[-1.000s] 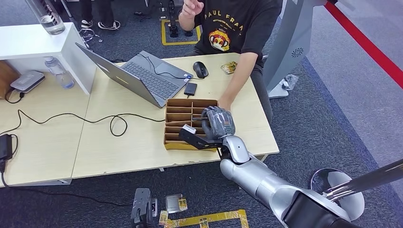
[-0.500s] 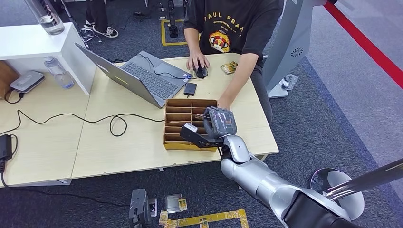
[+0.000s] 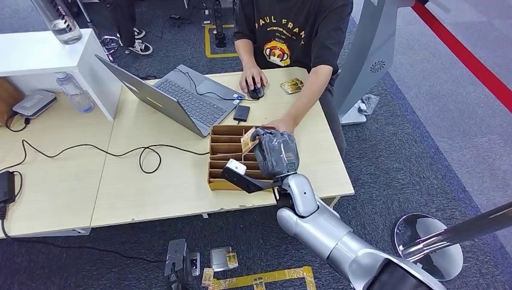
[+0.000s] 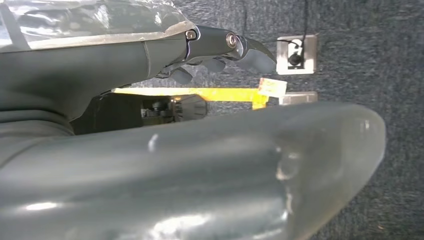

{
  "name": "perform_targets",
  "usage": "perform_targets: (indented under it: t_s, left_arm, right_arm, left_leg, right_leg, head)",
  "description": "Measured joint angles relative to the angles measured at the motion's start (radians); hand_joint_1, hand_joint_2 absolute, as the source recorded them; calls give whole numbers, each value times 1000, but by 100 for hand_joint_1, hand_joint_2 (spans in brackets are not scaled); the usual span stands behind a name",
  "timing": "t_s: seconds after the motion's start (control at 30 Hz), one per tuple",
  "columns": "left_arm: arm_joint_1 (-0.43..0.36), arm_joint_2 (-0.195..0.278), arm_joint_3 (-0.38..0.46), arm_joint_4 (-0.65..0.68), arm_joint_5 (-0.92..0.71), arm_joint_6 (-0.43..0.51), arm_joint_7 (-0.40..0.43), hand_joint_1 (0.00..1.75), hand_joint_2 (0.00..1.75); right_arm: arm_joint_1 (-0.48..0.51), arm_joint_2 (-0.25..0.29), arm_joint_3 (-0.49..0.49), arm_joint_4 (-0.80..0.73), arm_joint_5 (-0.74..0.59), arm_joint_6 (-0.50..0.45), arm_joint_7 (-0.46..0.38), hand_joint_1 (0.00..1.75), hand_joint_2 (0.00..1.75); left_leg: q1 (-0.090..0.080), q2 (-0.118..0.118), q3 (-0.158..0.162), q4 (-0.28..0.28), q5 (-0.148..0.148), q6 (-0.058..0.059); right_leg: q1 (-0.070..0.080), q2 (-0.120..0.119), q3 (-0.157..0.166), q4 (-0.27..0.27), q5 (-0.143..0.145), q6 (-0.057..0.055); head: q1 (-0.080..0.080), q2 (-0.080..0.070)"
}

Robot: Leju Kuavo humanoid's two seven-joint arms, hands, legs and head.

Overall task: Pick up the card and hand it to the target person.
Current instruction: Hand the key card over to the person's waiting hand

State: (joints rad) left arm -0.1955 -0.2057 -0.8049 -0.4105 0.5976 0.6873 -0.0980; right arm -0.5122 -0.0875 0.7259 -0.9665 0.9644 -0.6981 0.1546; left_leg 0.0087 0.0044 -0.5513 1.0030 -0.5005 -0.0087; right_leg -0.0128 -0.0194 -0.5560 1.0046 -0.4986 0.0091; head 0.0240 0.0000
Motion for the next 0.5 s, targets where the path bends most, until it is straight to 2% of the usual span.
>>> perform_targets:
  t_s: [0.23,0.5]
  left_arm:
    - [-4,-2,0,10,-10,0,26,0,0]
    - [-7,-5,0,17,-26,0,61,0,0]
  right_arm:
    - [30,-4,-48,-121,-1,0,30,155,175]
    - [1,-6,-56,-110,-90,5,34,154,175]
  left_leg:
    - [0,0,0,0,0,0]
    - [0,0,-1,0,0,0]
  right_leg:
    - [0,0,0,0,0,0]
    - [0,0,0,0,0,0]
  head:
    - [0,0]
    - [0,0]
